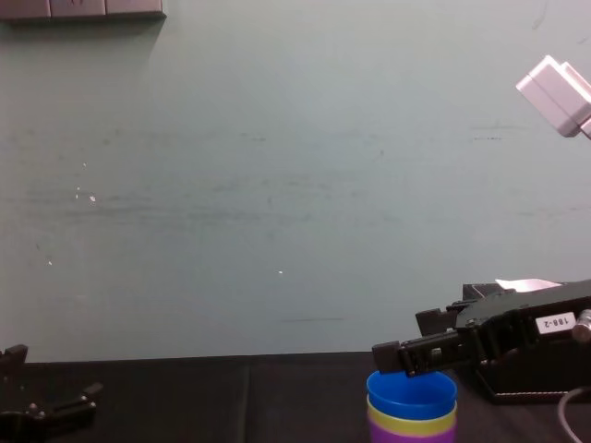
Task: Stack the three plastic cups sequentially using one hand.
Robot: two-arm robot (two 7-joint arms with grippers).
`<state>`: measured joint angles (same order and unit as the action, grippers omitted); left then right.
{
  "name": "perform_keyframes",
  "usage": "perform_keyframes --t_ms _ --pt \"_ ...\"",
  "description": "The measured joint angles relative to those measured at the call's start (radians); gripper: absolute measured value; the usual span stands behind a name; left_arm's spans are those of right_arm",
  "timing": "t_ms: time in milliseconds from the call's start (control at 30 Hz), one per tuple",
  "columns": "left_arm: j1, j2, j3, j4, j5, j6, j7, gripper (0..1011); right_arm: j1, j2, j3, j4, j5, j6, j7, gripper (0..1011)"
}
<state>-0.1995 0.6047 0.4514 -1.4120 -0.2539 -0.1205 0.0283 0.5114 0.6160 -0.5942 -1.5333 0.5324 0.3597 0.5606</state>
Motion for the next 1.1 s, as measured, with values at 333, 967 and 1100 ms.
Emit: perform_keyframes --t_ms 333,967,1100 --pt "0.0 0.0 0.0 0.0 0.0 0.0 0.0 1011 -0.004 -0.003 0.003 -0.002 -0.003 0.004 -0.008 1003" --pt "0.0 0.0 0.0 0.0 0.0 0.0 0.0 1011 -0.118 0.012 0.184 -0.056 0.069 -0.027 -0.183 1003" --pt "0.0 0.0 0.0 0.0 0.0 0.0 0.0 1011 -0.142 0.015 0.212 -0.051 0.064 -0.044 -0.208 1003"
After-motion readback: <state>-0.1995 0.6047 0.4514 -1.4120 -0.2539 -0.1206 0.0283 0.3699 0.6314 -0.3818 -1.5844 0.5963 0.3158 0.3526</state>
